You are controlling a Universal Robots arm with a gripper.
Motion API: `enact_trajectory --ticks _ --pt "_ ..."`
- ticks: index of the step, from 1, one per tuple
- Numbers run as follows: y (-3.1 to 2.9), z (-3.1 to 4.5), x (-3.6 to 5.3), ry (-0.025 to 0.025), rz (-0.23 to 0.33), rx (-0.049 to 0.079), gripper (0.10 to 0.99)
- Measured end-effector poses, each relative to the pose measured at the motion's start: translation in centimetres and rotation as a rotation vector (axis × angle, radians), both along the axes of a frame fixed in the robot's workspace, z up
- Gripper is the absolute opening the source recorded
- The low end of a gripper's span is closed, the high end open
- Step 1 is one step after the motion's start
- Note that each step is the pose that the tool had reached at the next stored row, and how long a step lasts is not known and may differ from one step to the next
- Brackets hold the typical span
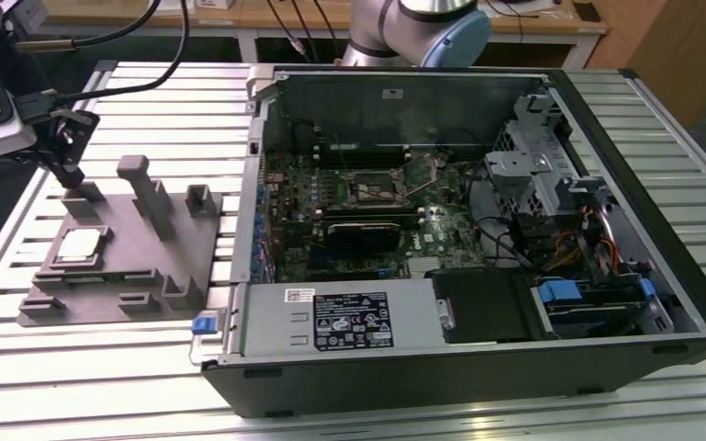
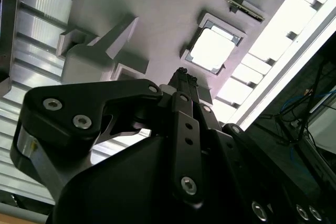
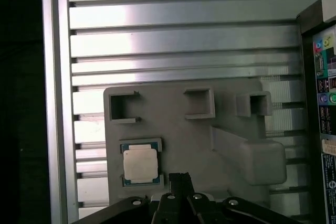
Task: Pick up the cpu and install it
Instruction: 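Pick up the cpu and move it towards the insertion slot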
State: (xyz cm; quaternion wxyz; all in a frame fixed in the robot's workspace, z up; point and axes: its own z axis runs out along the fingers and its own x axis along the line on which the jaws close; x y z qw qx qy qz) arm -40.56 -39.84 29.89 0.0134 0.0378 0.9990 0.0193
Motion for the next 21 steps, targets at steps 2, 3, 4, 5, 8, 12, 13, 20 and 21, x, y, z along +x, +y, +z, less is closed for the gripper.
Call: enact_trajectory --ticks 2,3,4,5,8,12,13,20,21 --pt "0.00 -0.15 -0.15 0.0002 0.000 0.000 0.106" --pt "0.00 -0.24 -0.24 0.0001 0.000 0.000 0.106" --pt "0.00 -0.32 -0.31 0.0000 0.000 0.000 0.106" --pt "0.00 -0.39 -0.38 0.0001 0.000 0.000 0.106" --pt "0.00 -0.61 -0.59 0.0001 0.000 0.000 0.106" --pt "0.00 -0.91 -0.86 0.0000 0.000 0.000 0.106" --pt "0.00 -0.97 -0.94 0.0001 0.000 0.000 0.106" --pt "0.00 -1.39 -1.17 0.0000 0.000 0.000 0.106" --pt "0.00 -1.44 -1.18 0.0001 0.000 0.000 0.106"
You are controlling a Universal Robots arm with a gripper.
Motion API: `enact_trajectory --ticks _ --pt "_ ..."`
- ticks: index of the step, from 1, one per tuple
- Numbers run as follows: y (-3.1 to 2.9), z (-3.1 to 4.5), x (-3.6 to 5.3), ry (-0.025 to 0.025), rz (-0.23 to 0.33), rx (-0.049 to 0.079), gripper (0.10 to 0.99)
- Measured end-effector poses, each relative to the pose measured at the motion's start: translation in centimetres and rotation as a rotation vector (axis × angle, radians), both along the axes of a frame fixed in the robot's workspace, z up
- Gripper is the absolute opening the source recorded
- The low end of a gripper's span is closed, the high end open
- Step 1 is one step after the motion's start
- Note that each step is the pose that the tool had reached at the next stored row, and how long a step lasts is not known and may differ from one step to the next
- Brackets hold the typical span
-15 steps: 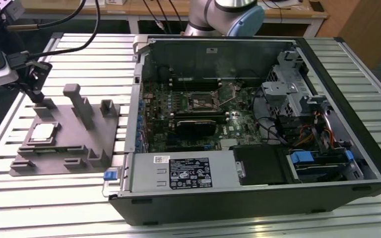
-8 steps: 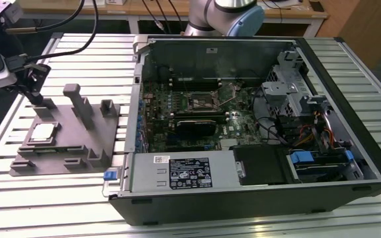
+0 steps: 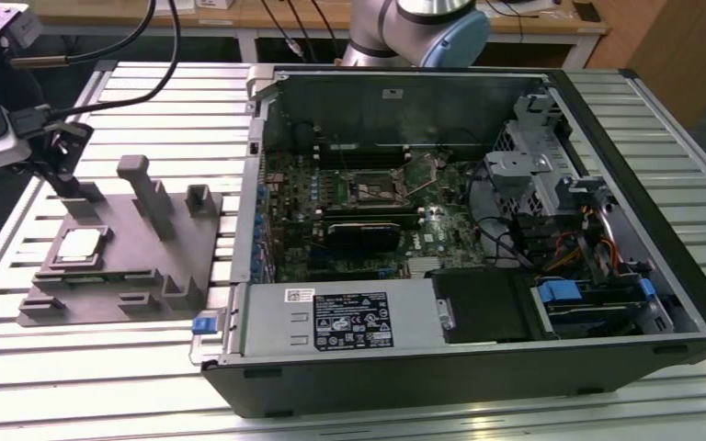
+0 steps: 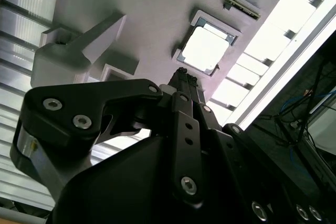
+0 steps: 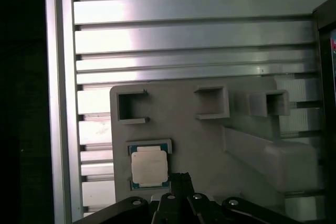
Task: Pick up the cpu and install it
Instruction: 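Pick up the cpu and move it towards the insertion slot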
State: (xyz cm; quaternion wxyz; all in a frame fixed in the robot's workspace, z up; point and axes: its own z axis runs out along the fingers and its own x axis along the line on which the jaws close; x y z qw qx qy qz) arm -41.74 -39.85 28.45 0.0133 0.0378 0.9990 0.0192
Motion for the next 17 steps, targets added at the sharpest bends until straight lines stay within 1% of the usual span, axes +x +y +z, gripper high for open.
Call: enact_trajectory --ticks 17 --pt "0.00 -1.40 -0.16 0.0000 0.000 0.000 0.106"
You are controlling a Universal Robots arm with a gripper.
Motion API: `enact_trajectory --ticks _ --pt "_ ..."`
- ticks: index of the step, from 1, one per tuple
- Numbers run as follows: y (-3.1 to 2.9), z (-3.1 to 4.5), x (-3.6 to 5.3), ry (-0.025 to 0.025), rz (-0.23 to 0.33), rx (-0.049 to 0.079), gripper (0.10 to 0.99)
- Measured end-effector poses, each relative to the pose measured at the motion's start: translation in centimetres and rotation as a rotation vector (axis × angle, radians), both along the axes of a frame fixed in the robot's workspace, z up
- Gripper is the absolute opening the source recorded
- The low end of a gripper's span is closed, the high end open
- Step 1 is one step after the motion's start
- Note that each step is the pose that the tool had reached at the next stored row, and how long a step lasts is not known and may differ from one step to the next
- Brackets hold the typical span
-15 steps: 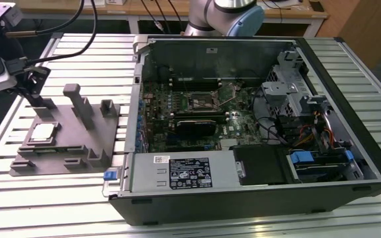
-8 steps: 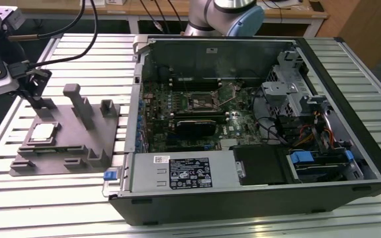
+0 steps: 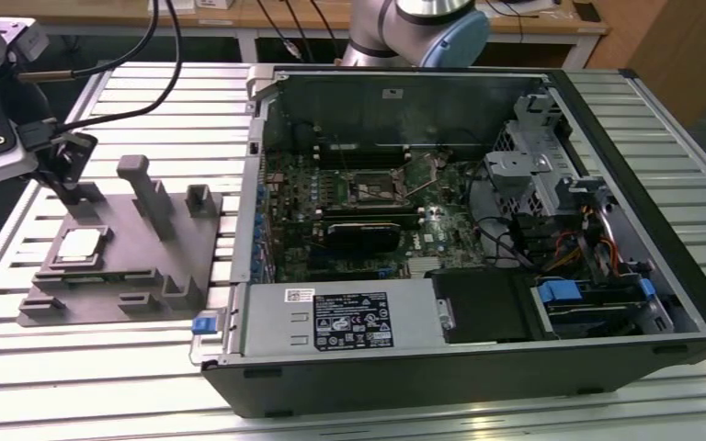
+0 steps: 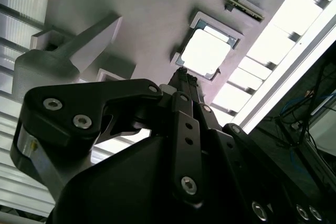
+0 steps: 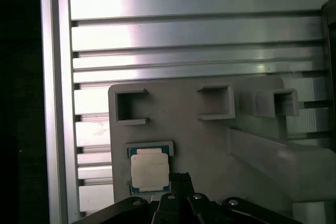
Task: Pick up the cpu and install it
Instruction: 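Pick up the cpu and move it towards the insertion slot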
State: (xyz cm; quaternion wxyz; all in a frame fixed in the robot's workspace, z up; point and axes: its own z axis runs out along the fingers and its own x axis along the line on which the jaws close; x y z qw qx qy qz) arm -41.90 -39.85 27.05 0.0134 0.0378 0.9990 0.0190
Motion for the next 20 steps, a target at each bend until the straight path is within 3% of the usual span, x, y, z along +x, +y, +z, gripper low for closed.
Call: enact_trajectory --ticks 20 --pt "0.00 -1.11 -0.14 0.0000 0.000 -0.001 0.106"
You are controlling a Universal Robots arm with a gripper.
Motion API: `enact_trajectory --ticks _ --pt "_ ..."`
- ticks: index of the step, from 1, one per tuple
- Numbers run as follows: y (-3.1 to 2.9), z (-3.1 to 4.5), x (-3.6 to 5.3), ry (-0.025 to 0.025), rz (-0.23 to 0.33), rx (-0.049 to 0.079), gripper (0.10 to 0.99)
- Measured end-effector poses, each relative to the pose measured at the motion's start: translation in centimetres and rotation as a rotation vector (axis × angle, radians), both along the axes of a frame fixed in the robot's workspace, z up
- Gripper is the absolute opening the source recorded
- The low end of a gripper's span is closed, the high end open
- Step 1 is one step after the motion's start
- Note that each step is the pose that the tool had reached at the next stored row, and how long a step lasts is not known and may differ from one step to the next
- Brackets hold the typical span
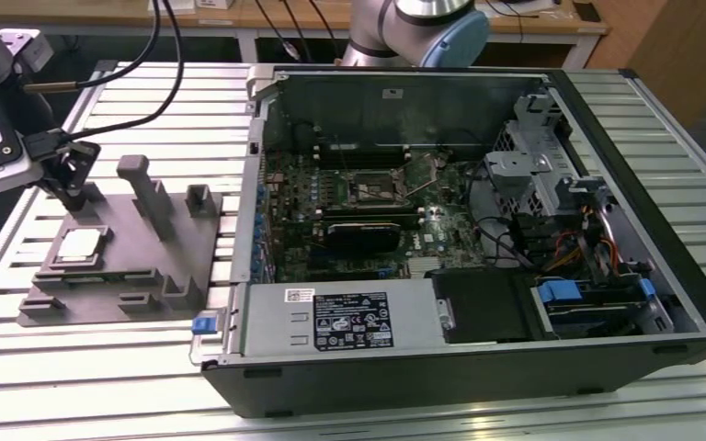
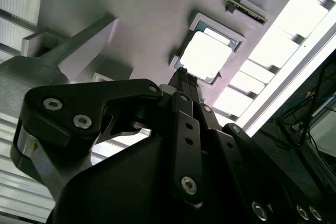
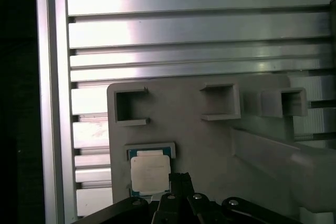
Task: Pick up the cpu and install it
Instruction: 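Pick up the cpu and move it towards the insertion slot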
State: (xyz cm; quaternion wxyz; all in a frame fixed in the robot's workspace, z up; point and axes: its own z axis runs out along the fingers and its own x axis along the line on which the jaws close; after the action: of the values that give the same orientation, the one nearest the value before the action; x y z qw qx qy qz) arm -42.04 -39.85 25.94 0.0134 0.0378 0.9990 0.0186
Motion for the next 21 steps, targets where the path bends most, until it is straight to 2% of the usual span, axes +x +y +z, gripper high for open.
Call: enact_trajectory --ticks 21 --pt "-0.10 -1.16 -0.02 0.0000 0.000 -0.002 0.106"
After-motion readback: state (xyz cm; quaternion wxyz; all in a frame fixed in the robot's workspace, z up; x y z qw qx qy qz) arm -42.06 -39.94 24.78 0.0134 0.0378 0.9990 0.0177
